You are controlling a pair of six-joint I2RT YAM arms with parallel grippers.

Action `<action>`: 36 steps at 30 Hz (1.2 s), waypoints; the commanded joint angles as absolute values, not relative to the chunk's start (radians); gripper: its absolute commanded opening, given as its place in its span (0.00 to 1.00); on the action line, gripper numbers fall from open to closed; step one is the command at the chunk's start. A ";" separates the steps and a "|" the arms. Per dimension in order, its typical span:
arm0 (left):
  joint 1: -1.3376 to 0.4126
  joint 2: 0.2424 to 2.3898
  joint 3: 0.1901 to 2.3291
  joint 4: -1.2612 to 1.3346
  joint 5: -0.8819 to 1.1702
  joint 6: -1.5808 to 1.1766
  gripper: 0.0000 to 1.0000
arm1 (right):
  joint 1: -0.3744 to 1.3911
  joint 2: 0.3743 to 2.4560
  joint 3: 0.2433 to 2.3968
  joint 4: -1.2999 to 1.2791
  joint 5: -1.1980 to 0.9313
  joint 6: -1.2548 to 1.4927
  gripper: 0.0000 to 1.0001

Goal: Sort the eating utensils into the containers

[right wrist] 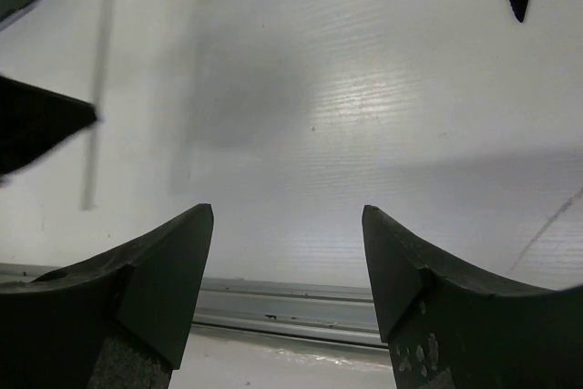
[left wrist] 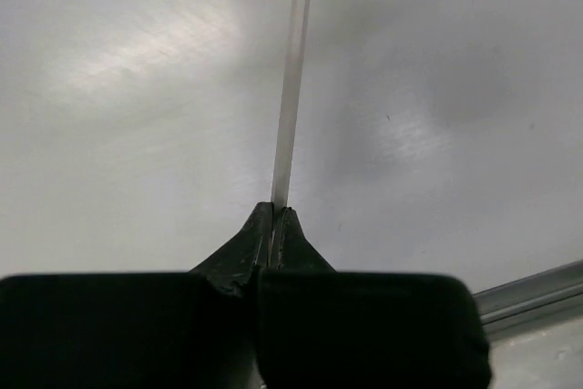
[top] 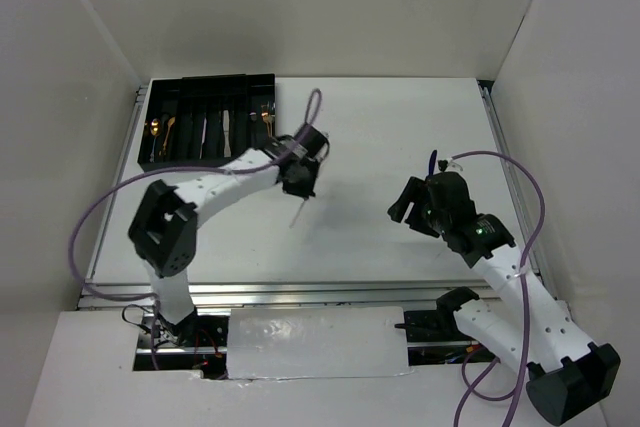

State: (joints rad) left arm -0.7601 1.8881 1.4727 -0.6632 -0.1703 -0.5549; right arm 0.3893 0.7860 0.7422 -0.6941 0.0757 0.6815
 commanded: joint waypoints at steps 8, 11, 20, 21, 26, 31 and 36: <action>-0.324 1.595 1.595 -0.781 -0.086 -0.155 0.00 | 0.376 0.810 0.727 -0.589 0.055 0.667 0.74; -0.232 1.621 1.649 -0.785 -0.106 -0.083 0.00 | 0.376 0.828 0.738 -0.598 0.045 0.663 0.74; 0.041 1.923 2.033 -0.843 0.006 -0.123 0.00 | 0.376 0.845 0.762 -0.607 0.054 0.669 0.74; 0.054 1.936 2.023 -0.818 0.006 -0.120 0.00 | 0.379 0.842 0.758 -0.606 0.054 0.672 0.74; 0.080 2.002 1.968 -0.740 0.006 -0.120 0.00 | 0.374 0.864 0.750 -0.604 0.061 0.692 0.74; 0.087 2.069 1.966 -0.654 -0.164 -0.132 0.00 | 0.376 0.907 0.759 -0.606 0.072 0.707 0.75; 0.091 2.193 2.062 -0.658 -0.150 -0.121 0.00 | 0.376 0.942 0.782 -0.618 0.075 0.710 0.75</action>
